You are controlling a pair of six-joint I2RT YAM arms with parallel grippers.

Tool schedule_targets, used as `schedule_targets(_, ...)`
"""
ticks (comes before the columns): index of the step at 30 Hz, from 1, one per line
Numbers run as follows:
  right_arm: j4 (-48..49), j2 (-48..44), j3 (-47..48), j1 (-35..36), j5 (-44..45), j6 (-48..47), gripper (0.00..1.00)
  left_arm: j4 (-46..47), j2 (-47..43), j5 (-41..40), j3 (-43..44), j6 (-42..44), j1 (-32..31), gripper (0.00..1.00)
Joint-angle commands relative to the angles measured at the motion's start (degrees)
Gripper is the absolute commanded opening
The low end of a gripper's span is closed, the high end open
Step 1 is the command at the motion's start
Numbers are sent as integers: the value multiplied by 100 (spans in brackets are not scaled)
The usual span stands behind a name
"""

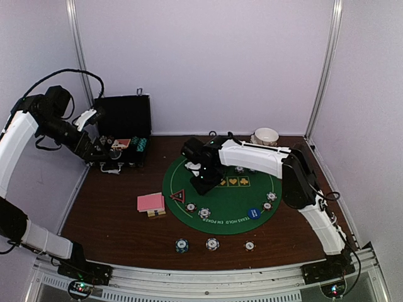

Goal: Distribute texas hold em gaming equipment

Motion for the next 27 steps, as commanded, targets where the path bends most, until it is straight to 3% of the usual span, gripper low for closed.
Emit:
schedule_targets(1, 40, 285, 323, 6, -99, 160, 5, -66, -3, 31, 166, 92, -27, 98)
schedule_targets(5, 31, 414, 341, 6, -104, 192, 9, -65, -16, 36, 132, 120, -23, 97)
schedule_targets(9, -5, 434, 340, 6, -105, 192, 42, -56, -12, 54, 92, 129, -28, 98)
schedule_targets(13, -75, 283, 421, 13, -104, 133, 64, -44, -12, 64, 91, 130, -27, 98)
schedule_targets(16, -185, 80, 536, 30, -84, 58, 71, -43, -11, 39, 104, 130, -30, 98)
schedule_targets(20, -259, -380, 529, 185, 23, -42, 72, -32, -4, 26, 109, 130, -27, 98)
schedule_targets(27, -192, -1102, -141, 1147, -30, -293, 80, -23, -9, 62, 144, 112, -22, 97)
